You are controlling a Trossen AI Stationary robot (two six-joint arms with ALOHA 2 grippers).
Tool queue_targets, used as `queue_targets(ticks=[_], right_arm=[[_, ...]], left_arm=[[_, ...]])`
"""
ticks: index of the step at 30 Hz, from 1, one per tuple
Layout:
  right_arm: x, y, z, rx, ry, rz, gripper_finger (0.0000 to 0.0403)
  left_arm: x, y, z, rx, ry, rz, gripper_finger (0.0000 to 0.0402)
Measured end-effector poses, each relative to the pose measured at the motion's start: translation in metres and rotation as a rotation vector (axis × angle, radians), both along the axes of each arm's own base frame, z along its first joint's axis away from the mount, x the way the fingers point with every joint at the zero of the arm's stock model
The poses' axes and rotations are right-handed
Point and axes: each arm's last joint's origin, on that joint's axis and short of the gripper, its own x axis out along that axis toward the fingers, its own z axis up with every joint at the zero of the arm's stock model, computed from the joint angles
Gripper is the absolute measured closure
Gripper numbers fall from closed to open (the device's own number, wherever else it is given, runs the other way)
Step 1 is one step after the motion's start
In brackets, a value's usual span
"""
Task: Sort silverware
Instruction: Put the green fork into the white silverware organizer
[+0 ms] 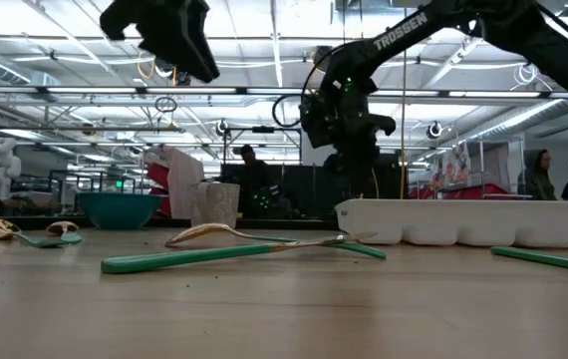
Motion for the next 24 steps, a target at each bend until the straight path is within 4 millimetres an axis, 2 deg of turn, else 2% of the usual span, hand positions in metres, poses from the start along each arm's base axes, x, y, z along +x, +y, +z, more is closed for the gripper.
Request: queue_targets(ticks=[6,11,17,24], right_arm=[[0.001,-0.010,-0.022,0.032,0.038,-0.028,0.0402],[0.004,-0.013,-0.035,0.035,0.048,-0.045,0.0402],[0.006,-0.015,-0.035,0.015,0.046,-0.083,0.0396],[0.005,-0.018,-0.036,-0.065,0.095,-0.134,0.0350]], left_arm=[[-0.003,0.001,-0.023,0.006,0.031,0.002,0.0242],[-0.003,0.001,-0.029,0.001,0.026,0.007,0.0242],[-0.003,0.001,-0.028,-0.001,0.017,0.008,0.0242],[-0.003,0.001,-0.028,-0.010,0.014,0.018,0.0242]])
